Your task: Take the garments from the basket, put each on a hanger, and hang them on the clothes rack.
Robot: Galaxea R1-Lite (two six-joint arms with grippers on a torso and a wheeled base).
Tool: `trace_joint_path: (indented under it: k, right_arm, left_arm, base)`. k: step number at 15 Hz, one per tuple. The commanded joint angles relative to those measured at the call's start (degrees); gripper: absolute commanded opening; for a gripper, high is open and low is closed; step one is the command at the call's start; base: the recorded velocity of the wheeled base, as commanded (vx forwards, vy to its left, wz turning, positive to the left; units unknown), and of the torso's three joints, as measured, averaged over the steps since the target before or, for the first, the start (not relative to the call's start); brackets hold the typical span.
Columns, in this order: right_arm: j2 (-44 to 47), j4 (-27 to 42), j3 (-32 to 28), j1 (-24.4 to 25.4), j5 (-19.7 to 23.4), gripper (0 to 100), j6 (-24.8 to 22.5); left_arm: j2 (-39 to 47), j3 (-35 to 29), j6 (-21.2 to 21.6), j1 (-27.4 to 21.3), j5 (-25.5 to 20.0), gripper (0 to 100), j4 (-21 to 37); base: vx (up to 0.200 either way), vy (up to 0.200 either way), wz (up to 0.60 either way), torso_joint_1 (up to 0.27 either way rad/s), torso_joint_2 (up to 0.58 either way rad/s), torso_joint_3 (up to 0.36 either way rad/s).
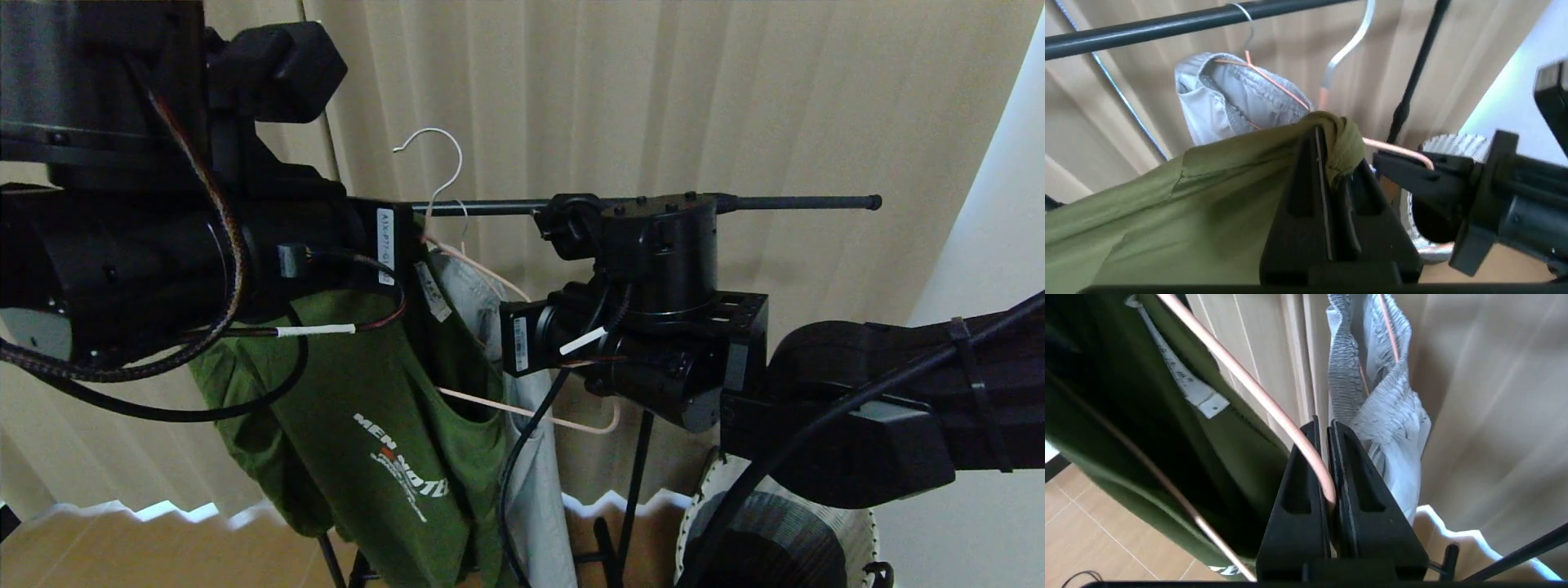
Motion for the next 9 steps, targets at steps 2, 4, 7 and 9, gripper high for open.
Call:
trace_joint_path:
  k: [2,4,7,9]
  right_arm:
    - [-0.6,-0.1,0.1,-0.1,-0.1,0,0.0]
    - [-0.6,-0.1,0.1,-0.2,-0.2,0,0.1]
    - [-1.9,-0.1,0.2,-0.4,-0.2,0,0.1]
    - [-3.0,-0.1,0.7,-0.6,-0.2,0,0.1]
  left_arm:
    - [-2.7,4.4,2.9,-0.1,-1.0,0,-0.4]
    - [-4.0,6.2,3.9,-0.1,-3.3,100,-0.4]
    - [-5.8,8.2,5.4,-0.1,-3.7,100,-0.6]
    - [-7.0,9.5,6.3,-0.1,-3.7,100,-0.6]
  base:
    - [0.000,0.000,0.00,0.000,0.00,0.000]
    - [0.000,0.000,0.00,0.000,0.00,0.000]
    - [0.000,0.000,0.00,0.000,0.00,0.000]
    - [0.000,0.000,0.00,0.000,0.00,0.000]
